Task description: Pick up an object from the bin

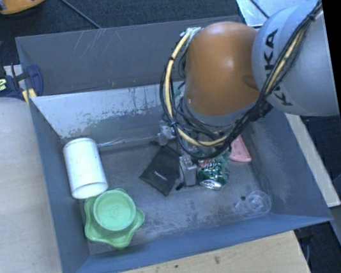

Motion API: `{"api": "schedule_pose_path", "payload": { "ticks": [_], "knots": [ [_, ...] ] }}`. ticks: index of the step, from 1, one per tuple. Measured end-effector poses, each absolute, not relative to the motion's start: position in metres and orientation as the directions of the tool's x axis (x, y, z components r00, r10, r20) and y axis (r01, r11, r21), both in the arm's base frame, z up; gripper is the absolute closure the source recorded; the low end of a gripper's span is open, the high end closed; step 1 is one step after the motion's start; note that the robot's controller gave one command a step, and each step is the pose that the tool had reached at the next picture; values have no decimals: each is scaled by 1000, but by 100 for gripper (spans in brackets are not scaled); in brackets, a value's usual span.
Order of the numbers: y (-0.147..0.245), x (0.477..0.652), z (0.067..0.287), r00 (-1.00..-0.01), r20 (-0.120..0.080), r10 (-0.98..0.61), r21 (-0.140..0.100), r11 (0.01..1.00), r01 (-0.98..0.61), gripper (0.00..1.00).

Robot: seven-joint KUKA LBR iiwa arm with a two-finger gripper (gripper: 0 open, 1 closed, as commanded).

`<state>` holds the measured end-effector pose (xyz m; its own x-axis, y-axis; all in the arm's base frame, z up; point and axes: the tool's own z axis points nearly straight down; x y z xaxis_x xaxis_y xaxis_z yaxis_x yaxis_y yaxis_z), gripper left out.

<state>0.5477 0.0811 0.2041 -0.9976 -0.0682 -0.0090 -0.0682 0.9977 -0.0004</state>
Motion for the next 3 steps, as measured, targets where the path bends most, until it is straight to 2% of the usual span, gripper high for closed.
{"api": "schedule_pose_path", "payload": {
  "ticks": [1, 2, 3],
  "knots": [
    [121, 559, 155, -983, -4, -183, 0, 983, -183, 0],
    [128, 578, 133, -999, -4, -50, 2, 999, -50, 0],
    [99, 576, 141, -989, 0, -149, 0, 989, -149, 0]
  ]
}}
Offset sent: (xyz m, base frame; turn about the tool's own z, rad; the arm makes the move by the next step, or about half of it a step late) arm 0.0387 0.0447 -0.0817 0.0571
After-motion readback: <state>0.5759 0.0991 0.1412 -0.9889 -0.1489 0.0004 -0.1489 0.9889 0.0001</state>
